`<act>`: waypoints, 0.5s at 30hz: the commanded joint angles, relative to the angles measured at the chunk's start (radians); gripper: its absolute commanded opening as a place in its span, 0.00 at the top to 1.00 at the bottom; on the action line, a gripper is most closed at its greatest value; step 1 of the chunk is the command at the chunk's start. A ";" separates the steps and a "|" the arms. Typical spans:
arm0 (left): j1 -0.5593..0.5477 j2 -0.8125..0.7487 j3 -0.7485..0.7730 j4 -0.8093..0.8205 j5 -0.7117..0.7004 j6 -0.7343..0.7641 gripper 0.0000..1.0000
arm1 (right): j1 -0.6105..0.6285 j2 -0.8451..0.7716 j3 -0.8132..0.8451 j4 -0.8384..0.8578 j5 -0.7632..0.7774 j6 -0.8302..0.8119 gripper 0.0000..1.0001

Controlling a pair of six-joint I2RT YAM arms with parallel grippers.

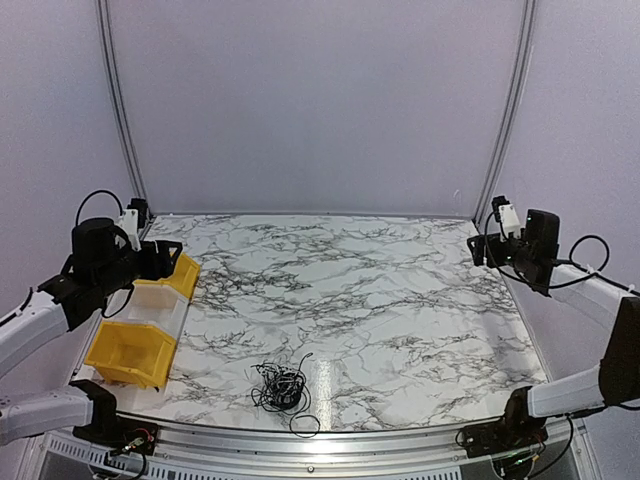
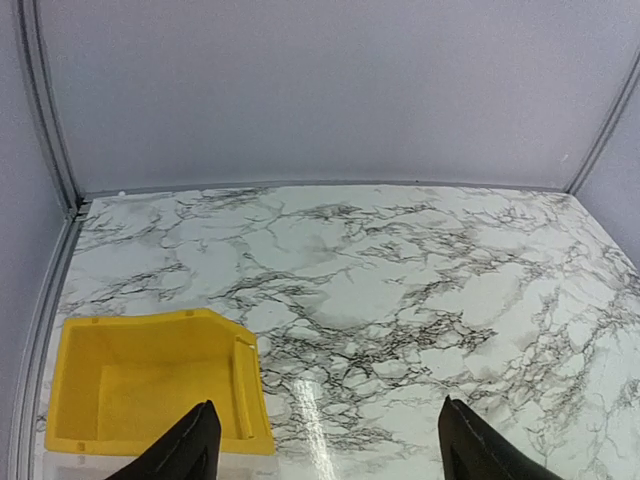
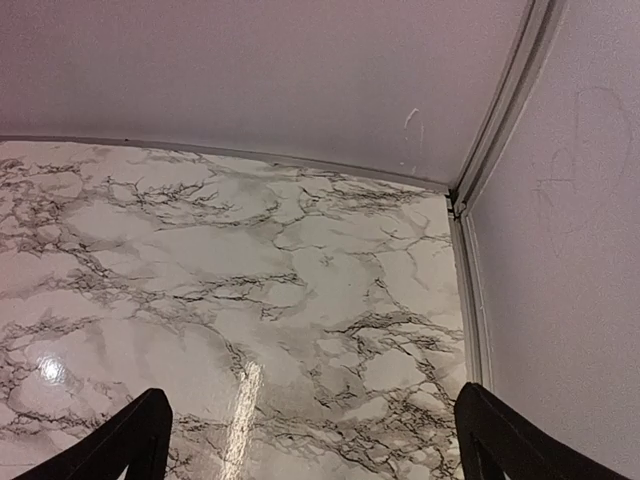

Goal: Untangle the cables

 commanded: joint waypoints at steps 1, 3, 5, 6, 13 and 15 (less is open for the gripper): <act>-0.046 0.036 0.060 -0.013 0.135 0.018 0.22 | 0.010 -0.010 0.050 0.031 -0.104 -0.059 0.02; -0.080 0.060 0.090 -0.055 0.168 0.016 0.21 | 0.011 -0.034 0.067 -0.001 -0.213 -0.123 0.02; -0.105 0.090 0.122 -0.097 0.232 -0.024 0.20 | 0.029 -0.047 0.099 -0.090 -0.357 -0.213 0.06; -0.117 0.101 0.134 -0.115 0.270 -0.044 0.20 | 0.050 -0.048 0.116 -0.127 -0.387 -0.228 0.08; -0.321 0.091 0.190 -0.311 0.261 -0.144 0.18 | 0.372 0.006 0.184 -0.349 -0.391 -0.431 0.14; -0.403 0.081 0.186 -0.351 0.239 -0.175 0.18 | 0.476 0.033 0.181 -0.393 -0.375 -0.479 0.16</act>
